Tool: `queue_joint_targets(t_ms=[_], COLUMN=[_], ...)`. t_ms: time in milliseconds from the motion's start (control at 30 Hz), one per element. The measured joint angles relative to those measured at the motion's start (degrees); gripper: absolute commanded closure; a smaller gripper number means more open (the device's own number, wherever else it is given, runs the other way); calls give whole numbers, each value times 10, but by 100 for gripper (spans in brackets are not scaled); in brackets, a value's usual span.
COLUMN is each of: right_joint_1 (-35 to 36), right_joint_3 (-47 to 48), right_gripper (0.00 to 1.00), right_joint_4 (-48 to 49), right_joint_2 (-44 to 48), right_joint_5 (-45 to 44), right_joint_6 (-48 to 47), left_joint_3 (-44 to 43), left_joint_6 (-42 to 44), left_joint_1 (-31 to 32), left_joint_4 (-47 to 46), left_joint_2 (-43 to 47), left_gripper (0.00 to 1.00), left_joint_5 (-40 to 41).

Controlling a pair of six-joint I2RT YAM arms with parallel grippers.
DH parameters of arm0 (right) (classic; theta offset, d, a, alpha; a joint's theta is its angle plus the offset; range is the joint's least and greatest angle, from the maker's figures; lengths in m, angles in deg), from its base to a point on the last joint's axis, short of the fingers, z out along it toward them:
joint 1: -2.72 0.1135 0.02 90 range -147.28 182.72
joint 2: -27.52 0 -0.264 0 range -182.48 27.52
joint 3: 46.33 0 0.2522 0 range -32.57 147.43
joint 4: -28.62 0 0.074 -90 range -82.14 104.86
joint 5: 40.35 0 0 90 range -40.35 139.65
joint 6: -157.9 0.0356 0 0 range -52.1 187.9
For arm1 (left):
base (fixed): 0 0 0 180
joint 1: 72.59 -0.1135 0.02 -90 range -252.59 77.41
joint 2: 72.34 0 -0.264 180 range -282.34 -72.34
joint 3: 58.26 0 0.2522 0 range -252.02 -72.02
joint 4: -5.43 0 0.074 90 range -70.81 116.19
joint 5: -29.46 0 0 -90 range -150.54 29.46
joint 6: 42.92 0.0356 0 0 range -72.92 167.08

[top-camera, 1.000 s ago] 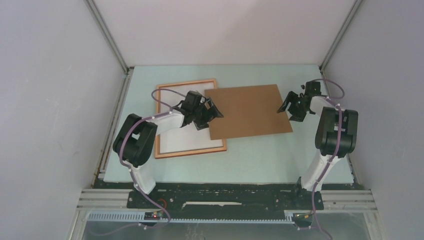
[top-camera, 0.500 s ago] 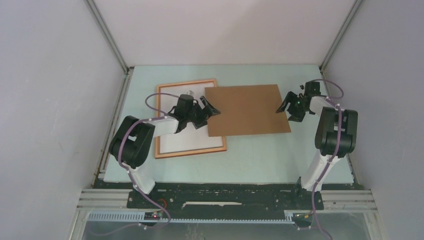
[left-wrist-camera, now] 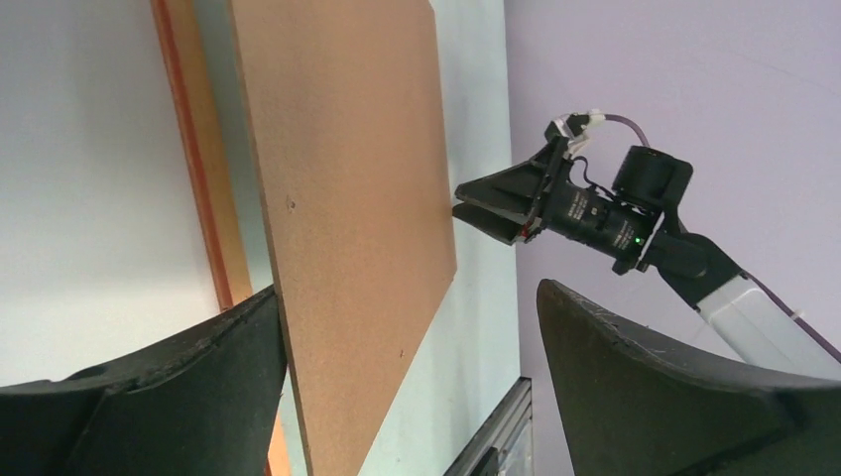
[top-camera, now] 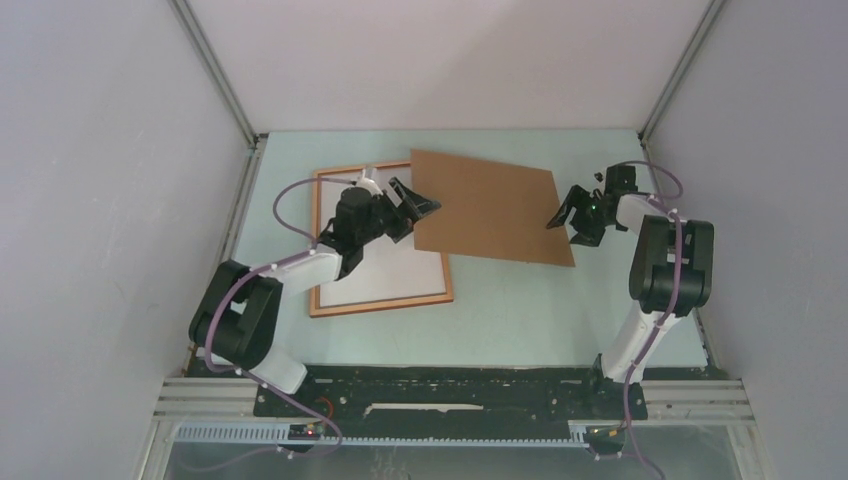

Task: Put the photo into the frame
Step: Turn over the photo frame item.

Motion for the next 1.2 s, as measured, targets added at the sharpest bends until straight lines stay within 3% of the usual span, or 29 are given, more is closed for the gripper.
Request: queue_joint_targets(t_ms=[100, 333, 700, 767, 800, 833, 900, 1067, 1200], right_joint_1=[7, 11, 32, 31, 29, 28, 26, 36, 61], right_joint_3=[-6, -10, -36, -36, -36, -36, -36, -50, -112], right_gripper=[18, 18, 6, 6, 6, 5, 5, 4, 4], right_joint_4=[-2, -6, -42, -42, -42, -42, -43, -29, 7], right_joint_2=[3, 6, 99, 114, 115, 115, 111, 118, 205], right_joint_5=[11, 19, -46, -47, -44, -42, -36, -46, -47], right_joint_6=[5, 7, 6, 6, 6, 6, 6, 3, -10], left_joint_3=[0, -16, -82, -87, -89, -89, -89, -90, -98], left_joint_6=[-2, 12, 63, 55, 51, 49, 49, 37, 29], left_joint_1=[8, 26, 51, 52, 52, 52, 52, 52, 51], left_joint_4=[-1, 66, 206, 198, 193, 183, 174, 173, 184], left_joint_2=[5, 5, 21, 22, 23, 23, 25, 25, 25], left_gripper=[88, 100, 99, 79, 77, 80, 98, 100, 100], left_joint_5=[0, 13, 59, 47, 43, 38, 29, 17, 11])
